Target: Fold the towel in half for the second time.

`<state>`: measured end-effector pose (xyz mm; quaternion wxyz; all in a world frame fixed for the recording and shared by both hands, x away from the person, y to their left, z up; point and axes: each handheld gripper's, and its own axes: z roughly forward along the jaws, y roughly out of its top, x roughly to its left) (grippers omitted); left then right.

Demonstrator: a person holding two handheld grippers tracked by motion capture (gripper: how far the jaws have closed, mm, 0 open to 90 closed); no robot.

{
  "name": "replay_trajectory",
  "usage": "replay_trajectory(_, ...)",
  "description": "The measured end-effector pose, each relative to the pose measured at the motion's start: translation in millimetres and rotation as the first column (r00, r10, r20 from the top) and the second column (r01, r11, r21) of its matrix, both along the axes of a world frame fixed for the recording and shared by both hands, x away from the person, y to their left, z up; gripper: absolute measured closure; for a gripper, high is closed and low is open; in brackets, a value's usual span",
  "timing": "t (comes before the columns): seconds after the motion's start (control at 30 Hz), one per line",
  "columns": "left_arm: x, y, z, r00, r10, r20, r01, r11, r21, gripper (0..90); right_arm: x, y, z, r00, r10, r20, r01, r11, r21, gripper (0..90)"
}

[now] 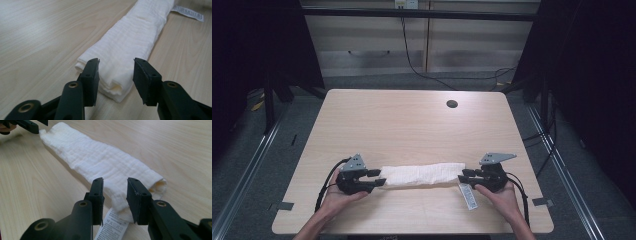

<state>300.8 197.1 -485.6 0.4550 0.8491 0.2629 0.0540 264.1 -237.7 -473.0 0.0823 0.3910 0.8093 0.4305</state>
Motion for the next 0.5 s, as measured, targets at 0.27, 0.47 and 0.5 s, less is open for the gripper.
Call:
replay_trajectory(0.27,-0.2,12.3,14.0,0.9967,0.080,-0.015,-0.081,0.9966,-0.016,42.8,-3.5,-0.8,11.2,0.9991,-0.019,0.038,0.018,0.999,0.026,67.1)
replay_trajectory(0.47,-7.8,27.7,17.1,0.9915,0.123,-0.041,-0.124,0.9923,-0.003,37.5,-12.0,-15.4,13.0,0.9957,-0.072,0.058,0.072,0.997,0.008,53.0)
replay_trajectory(0.5,-10.9,31.4,17.4,0.9913,0.127,-0.035,-0.127,0.9919,-0.001,36.5,-15.0,-19.4,11.2,0.9948,-0.085,0.055,0.085,0.996,0.010,52.9)
